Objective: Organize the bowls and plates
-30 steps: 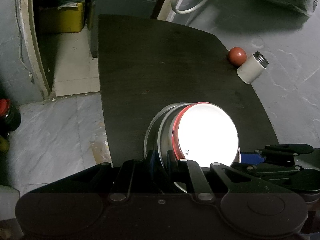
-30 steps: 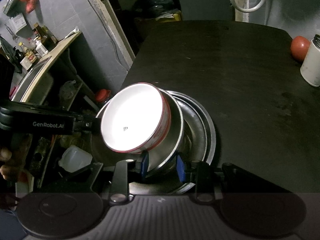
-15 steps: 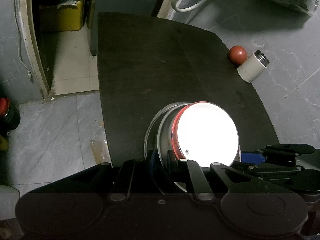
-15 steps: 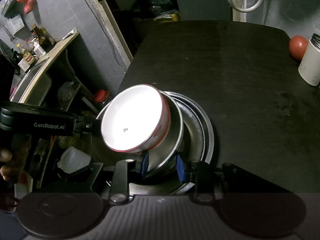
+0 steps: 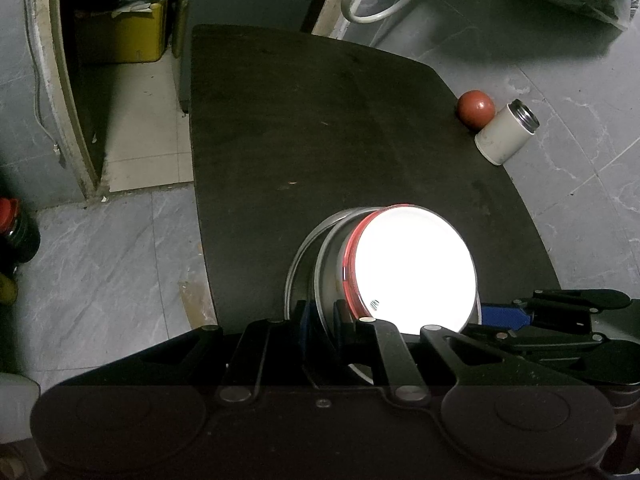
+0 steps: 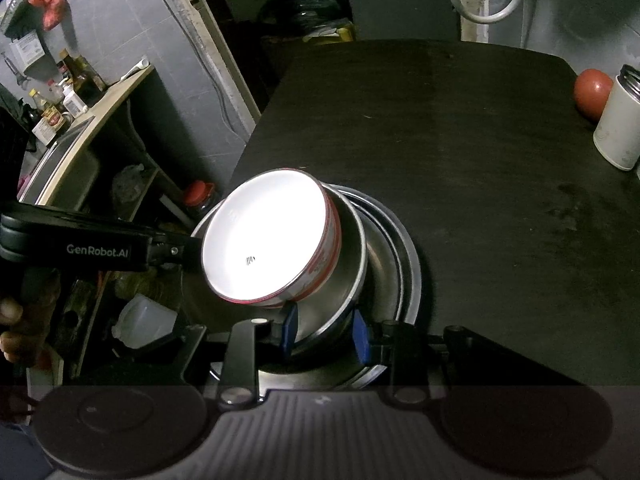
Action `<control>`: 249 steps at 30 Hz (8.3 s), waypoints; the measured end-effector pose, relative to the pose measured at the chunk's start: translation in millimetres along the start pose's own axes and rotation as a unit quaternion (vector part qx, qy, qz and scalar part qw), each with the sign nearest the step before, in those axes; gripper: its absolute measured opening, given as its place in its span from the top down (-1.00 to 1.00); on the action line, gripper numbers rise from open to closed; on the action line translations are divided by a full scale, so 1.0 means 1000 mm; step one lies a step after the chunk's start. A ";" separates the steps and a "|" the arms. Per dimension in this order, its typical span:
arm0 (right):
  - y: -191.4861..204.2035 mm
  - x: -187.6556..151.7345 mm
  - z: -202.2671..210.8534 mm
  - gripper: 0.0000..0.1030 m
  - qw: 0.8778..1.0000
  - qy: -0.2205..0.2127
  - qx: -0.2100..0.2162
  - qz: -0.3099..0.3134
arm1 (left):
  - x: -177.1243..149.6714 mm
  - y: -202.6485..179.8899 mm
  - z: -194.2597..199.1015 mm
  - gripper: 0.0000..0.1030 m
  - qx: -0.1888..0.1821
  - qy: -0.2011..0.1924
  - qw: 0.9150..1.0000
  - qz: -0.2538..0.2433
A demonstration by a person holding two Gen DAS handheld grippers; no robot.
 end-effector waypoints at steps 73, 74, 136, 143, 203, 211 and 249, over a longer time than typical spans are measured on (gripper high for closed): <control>0.004 -0.018 0.012 -0.33 0.999 -0.040 -0.030 0.001 | -0.006 -0.007 0.011 0.11 0.062 -0.022 0.998 -0.018; 0.004 -0.018 0.013 -0.33 0.999 -0.042 -0.030 0.002 | -0.007 -0.007 0.012 0.10 0.063 -0.023 0.998 -0.017; -0.008 -0.056 0.090 -0.99 0.983 -0.182 0.018 0.025 | -0.063 -0.046 0.079 -0.98 0.101 -0.150 0.983 0.036; -0.003 -0.062 0.097 -0.99 0.980 -0.197 0.004 0.010 | -0.070 -0.045 0.085 -0.98 0.089 -0.160 0.983 0.022; 0.077 -0.215 0.098 -0.99 0.957 -0.233 -0.106 -0.137 | -0.205 -0.009 0.124 -0.98 0.046 -0.188 0.976 -0.095; 0.076 -0.216 0.094 -0.99 0.960 -0.221 -0.104 -0.135 | -0.206 -0.010 0.120 -0.98 0.047 -0.183 0.977 -0.102; 0.071 -0.216 0.089 -0.99 0.963 -0.213 -0.097 -0.134 | -0.206 -0.011 0.117 -0.98 0.053 -0.176 0.977 -0.103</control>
Point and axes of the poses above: each gripper's, at about its wrist camera, not at the fingertips, and z roughly against the way its jaws point, y to its left, x to its top, the point moved 6 cm from there along -z, roughly the way its jaws point, and after that the axes turned 14 degrees about y, right-handed, at the moved point
